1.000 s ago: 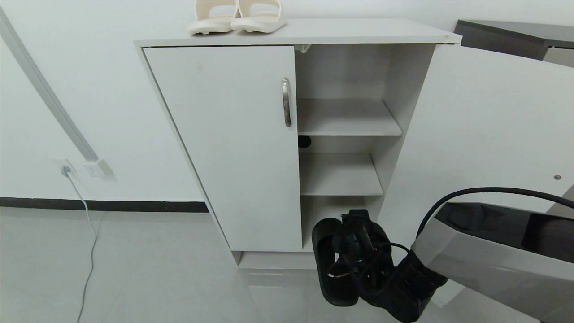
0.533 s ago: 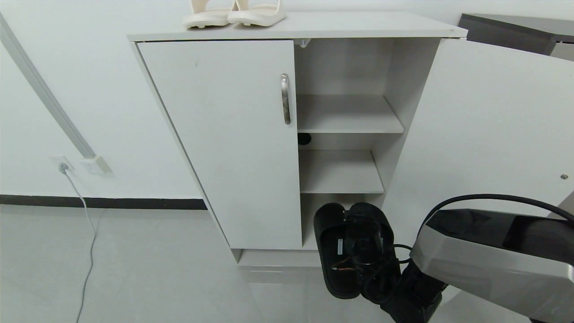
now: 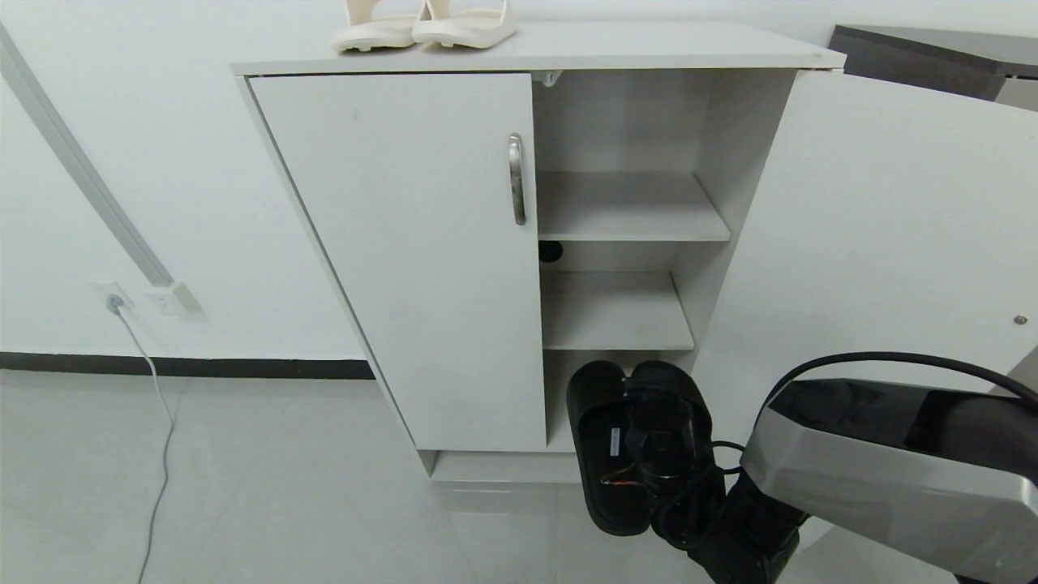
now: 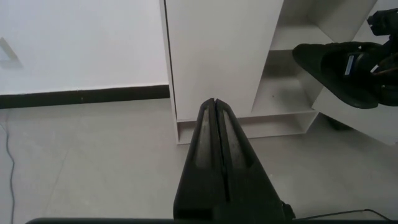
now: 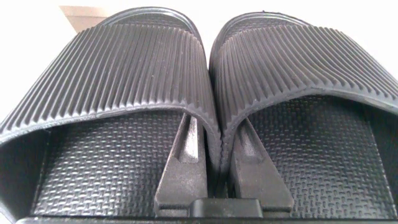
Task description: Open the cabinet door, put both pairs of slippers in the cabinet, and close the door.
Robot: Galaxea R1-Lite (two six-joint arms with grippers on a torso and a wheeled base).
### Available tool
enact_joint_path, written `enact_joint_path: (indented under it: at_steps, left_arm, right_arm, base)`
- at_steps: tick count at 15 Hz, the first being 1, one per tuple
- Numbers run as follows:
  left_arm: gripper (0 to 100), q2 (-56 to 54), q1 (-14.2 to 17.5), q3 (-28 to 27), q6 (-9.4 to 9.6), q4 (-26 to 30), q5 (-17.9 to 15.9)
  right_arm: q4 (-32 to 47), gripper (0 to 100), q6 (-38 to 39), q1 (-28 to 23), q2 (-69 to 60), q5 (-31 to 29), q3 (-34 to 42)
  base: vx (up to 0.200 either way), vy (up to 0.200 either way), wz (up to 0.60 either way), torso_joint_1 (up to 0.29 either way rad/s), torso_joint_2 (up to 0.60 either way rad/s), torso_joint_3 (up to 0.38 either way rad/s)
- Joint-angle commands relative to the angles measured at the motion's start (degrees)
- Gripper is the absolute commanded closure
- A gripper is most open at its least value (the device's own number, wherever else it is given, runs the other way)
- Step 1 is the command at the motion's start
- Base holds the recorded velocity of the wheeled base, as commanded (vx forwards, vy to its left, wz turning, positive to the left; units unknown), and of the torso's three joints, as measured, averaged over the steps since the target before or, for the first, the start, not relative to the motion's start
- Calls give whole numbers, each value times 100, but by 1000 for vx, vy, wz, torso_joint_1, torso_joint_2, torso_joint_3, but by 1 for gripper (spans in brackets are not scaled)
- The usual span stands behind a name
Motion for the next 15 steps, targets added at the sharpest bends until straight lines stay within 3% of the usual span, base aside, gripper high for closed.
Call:
enact_joint_path:
  at_steps: [1,7,12,15]
  left_arm:
    - [100,7,0,1,-1,-1,1]
    - [100,7,0,1,-9,-1,1]
    - [100,7,0,1,-27,-1,10]
    - [100,7,0,1,-80,-10,98]
  right_arm:
    - [-9,100,-8,0,12,2,-1]
    - [-9,100,-8,0,12,2,-1]
    - [35,100,-25,-18,47,63,-124]
    - [483,100,-43,-273,311,336,-722]
  base:
    - [200,0,0,-2,-2,2]
    - [200,0,0,1,5,5]
    - [0,0,0,0,0,0]
    - [0,0,0,0,0,0]
